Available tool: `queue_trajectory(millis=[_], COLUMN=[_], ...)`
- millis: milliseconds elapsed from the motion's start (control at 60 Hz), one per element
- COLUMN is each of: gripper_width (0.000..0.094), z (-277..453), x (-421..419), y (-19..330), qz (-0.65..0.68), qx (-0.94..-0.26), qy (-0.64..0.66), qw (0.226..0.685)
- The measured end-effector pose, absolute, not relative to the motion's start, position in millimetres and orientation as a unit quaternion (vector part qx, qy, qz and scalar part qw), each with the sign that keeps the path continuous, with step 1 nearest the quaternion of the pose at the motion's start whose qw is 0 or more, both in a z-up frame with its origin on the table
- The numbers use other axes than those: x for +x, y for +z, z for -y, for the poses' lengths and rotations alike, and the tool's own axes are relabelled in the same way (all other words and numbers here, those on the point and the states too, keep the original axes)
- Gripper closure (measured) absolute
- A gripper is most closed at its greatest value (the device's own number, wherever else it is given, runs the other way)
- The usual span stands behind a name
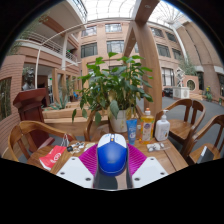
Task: Arrange mouse
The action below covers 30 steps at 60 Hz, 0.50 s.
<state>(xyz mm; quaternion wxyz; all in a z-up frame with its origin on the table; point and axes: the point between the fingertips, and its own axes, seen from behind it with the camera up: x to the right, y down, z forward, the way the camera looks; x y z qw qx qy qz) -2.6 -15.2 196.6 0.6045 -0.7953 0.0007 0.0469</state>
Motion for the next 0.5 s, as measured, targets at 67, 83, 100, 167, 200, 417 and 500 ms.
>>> queue_trajectory(millis=[67, 83, 100, 167, 200, 417, 500], gripper_width=[0.0564, 0.0564, 0.0564, 0.0560, 0.0559, 0.0464, 0.0423], z=[9, 10, 8, 9, 10, 22, 22], x=[-42, -52, -58, -79, -87, -106, -107], y=[145, 126, 117, 71, 53, -9, -7], qz=[0.015, 0.019, 0.023, 0.037, 0.041, 0.048, 0.057], qx=[-0.825, -0.830, -0.836, -0.857, -0.866, -0.896, -0.895], qy=[0.061, 0.062, 0.062, 0.057, 0.057, 0.053, 0.051], qw=[0.562, 0.554, 0.544, 0.511, 0.496, 0.438, 0.439])
